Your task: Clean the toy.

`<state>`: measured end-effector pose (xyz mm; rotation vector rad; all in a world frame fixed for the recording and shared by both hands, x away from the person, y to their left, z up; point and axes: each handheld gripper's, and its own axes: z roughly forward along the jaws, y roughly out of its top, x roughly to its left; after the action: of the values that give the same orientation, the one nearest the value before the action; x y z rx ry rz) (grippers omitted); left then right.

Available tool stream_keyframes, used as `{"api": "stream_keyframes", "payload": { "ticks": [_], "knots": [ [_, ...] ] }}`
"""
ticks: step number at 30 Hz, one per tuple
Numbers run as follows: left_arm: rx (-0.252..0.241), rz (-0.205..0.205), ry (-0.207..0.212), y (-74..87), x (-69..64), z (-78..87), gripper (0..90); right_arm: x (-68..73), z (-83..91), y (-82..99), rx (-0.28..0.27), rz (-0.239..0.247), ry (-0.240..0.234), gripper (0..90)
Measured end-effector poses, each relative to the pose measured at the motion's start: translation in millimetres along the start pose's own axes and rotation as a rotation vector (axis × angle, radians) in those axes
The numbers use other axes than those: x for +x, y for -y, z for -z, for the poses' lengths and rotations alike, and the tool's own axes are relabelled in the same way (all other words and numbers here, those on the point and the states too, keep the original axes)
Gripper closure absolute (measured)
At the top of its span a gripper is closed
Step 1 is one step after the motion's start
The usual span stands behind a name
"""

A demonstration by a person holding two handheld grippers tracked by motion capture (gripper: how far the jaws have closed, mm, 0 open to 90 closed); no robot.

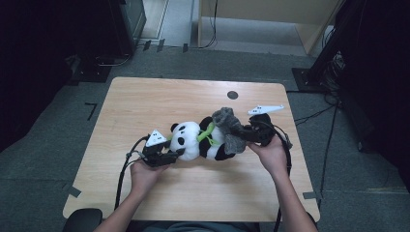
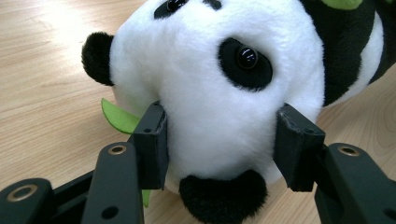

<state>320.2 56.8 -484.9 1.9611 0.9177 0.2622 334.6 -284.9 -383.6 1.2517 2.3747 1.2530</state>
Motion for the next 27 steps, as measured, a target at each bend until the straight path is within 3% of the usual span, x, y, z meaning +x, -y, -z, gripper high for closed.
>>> {"api": "stream_keyframes", "payload": {
  "ticks": [2,3,4,5,6,7,9,12,16,21,27],
  "knots": [
    [0.000,0.003,0.001,-0.1,0.2,0.1,44.9,13.9,-2.4,-10.8,-0.015,0.033,-0.027,80.4],
    [0.000,0.003,0.001,-0.1,0.2,0.1,44.9,13.9,-2.4,-10.8,-0.015,0.033,-0.027,80.4],
    [-0.001,0.007,0.003,-0.3,0.2,0.2,44.8,25.1,-7.5,-18.8,-0.016,0.060,-0.049,80.4],
    [-0.001,0.007,0.003,-0.3,0.2,0.2,44.8,25.1,-7.5,-18.8,-0.016,0.060,-0.049,80.4],
    [0.000,0.007,0.004,-0.7,0.5,0.3,44.7,36.9,-15.4,-26.2,-0.006,0.087,-0.068,80.3],
    [0.000,0.007,0.004,-0.7,0.5,0.3,44.7,36.9,-15.4,-26.2,-0.006,0.087,-0.068,80.3],
    [0.001,0.008,0.004,-1.0,0.5,0.4,44.7,52.3,-31.2,-35.4,0.009,0.122,-0.096,80.4],
    [0.002,0.008,0.004,-1.3,0.8,0.4,44.7,61.2,-44.1,-39.2,0.025,0.136,-0.117,80.3],
    [0.002,0.017,0.006,-1.6,1.3,0.3,44.4,80.8,-76.5,-39.4,0.102,0.177,-0.133,80.3],
    [0.006,0.020,0.005,-1.4,1.8,0.0,44.2,81.9,-98.5,-30.3,0.170,0.187,-0.138,80.3],
    [0.010,0.007,0.000,-1.8,0.2,-0.2,44.2,76.7,-95.1,-24.0,0.175,0.196,-0.148,80.4]
  ]
}}
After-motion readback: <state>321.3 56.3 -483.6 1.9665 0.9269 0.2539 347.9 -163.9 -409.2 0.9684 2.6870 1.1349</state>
